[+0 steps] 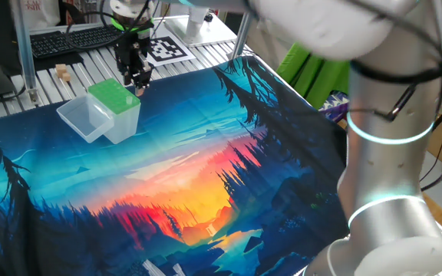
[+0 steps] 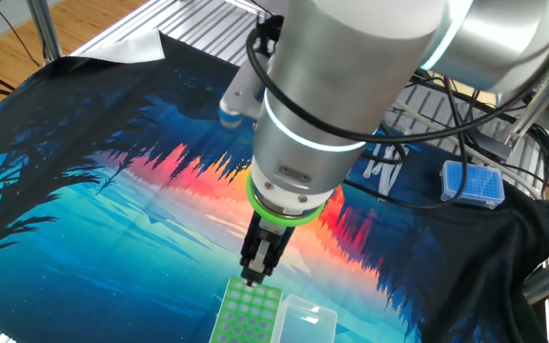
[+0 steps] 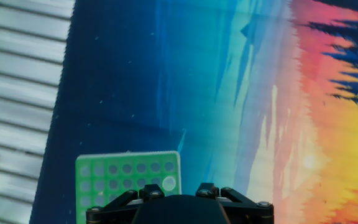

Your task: Insert a large pipette tip into the holder for large pipette tips

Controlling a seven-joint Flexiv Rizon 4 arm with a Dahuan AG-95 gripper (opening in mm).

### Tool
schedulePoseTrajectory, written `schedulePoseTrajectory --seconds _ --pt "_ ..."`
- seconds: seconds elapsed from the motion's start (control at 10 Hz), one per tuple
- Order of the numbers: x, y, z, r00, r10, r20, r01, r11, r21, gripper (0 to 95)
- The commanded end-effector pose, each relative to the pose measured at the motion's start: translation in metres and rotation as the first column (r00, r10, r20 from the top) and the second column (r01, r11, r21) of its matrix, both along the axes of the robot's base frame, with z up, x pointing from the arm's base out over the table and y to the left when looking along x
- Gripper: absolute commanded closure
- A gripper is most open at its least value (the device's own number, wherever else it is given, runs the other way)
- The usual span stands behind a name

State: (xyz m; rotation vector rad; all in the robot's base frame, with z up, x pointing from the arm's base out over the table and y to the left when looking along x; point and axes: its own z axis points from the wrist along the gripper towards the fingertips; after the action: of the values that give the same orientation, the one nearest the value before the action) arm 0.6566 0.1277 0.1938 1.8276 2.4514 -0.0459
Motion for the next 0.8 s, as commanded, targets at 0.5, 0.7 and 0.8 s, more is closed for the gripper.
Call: schedulePoseTrajectory --seconds 0.5,0.7,0.8 --pt "-0.0002 0.0021 0.0022 0.986 0.166 -0.001 -0.166 0.985 0.053 57.0" --pt "0.0 0.0026 0.0023 0.98 0.199 -0.002 -0.198 0.978 0.065 57.0" --pt "0.0001 0.0029 0.0023 0.98 0.199 -0.001 -0.198 0.978 0.071 57.0"
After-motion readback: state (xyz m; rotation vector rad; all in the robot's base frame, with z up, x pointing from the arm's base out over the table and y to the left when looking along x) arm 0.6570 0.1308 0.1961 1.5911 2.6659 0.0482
